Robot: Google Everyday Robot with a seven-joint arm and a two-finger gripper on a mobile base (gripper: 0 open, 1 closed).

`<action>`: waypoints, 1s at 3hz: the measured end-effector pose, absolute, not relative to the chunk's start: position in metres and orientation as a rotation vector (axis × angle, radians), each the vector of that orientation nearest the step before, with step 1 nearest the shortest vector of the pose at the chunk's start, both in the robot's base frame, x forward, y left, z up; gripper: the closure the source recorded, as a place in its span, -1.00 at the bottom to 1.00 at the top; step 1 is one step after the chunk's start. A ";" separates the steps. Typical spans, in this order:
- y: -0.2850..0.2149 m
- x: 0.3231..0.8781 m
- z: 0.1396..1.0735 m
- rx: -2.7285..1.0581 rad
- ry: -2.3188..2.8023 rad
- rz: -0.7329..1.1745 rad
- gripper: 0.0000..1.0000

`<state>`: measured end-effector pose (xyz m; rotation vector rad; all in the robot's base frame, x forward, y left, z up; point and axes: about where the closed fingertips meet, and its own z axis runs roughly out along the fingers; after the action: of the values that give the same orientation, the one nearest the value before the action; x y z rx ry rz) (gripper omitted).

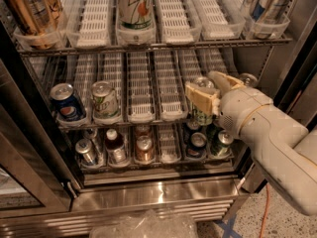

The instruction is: Pick green can from middle shelf of fridge

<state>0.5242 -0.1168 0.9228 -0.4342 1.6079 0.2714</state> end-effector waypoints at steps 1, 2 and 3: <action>-0.114 0.521 0.923 -0.456 1.608 0.258 1.00; -0.111 0.506 0.926 -0.476 1.604 0.239 1.00; -0.112 0.487 0.930 -0.474 1.589 0.235 1.00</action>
Offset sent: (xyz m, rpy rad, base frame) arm -0.0404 0.0019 0.0038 -0.0648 -0.0138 0.0029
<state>0.4874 -0.1121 0.9303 -0.4742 1.5890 0.2349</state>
